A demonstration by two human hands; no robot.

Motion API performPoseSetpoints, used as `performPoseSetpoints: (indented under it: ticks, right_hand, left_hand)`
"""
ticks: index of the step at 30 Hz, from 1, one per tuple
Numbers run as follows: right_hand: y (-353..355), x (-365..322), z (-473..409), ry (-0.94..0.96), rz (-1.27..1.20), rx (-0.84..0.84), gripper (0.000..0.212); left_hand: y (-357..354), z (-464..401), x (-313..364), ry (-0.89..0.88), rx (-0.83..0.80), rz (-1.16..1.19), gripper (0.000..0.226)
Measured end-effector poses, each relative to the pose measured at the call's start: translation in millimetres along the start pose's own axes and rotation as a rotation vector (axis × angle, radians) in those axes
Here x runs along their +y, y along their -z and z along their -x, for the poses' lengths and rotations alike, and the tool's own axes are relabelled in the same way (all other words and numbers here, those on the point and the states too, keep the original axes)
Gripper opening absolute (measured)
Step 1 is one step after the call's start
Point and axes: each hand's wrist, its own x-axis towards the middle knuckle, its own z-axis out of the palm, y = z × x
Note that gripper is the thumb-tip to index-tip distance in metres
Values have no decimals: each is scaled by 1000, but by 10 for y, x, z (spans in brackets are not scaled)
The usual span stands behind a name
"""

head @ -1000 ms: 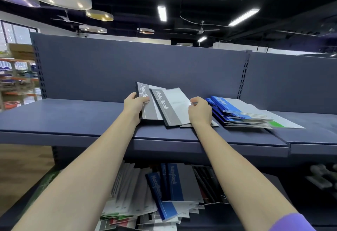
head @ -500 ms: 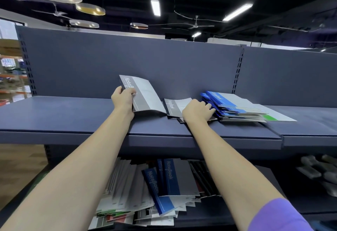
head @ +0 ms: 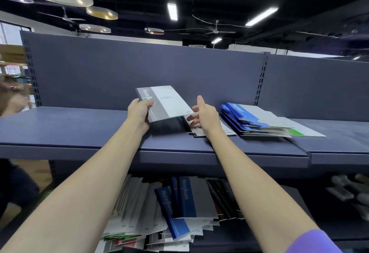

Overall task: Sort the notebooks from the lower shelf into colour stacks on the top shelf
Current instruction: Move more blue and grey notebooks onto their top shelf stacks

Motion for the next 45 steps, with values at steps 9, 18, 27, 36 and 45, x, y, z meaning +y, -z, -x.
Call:
performPoseSetpoints:
  ticks: [9,18,27,36,45]
  right_hand:
    - [42,82,-2,93,207,145,32]
    - [171,93,-5,-111,410,382,28]
    - [122,155,-46,-268,622,298,41]
    - [157,131,-46,-211,504,356,28]
    - [183,184,-119,-203,383,208,16]
  left_hand:
    - [-88,95,-65,-6,-218,-272,28]
    - [-47,65,-105,-6,-245,-346,52]
    - [-76,80,-127,-26,-288,-439,41]
    - [-95,89,-161,-9,-397,-562,36]
    - [-96,117,-194,-88,-451,-695,31]
